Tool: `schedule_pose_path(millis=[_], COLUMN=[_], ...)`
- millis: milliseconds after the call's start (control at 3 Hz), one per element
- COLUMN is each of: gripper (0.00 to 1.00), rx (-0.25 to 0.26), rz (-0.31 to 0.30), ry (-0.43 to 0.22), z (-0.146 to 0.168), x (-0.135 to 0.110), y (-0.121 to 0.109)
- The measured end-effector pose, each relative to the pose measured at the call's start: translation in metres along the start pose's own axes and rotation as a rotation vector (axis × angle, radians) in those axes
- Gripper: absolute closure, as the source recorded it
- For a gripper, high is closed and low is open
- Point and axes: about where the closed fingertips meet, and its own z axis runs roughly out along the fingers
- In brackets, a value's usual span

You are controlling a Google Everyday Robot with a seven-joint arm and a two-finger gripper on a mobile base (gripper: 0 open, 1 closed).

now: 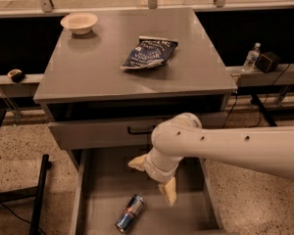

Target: Pick redbull can from middle drawer and place on counter

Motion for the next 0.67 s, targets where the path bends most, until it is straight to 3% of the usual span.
schedule_pose_path(millis=[333,667], gripper=[0.0,0.0], rx=[-0.025,-0.029], rz=[-0.102,-0.149], ry=[-0.054,-0.064], z=[0.0388,0.0427], x=[0.0197,0.0171], y=[0.0274,0.0288])
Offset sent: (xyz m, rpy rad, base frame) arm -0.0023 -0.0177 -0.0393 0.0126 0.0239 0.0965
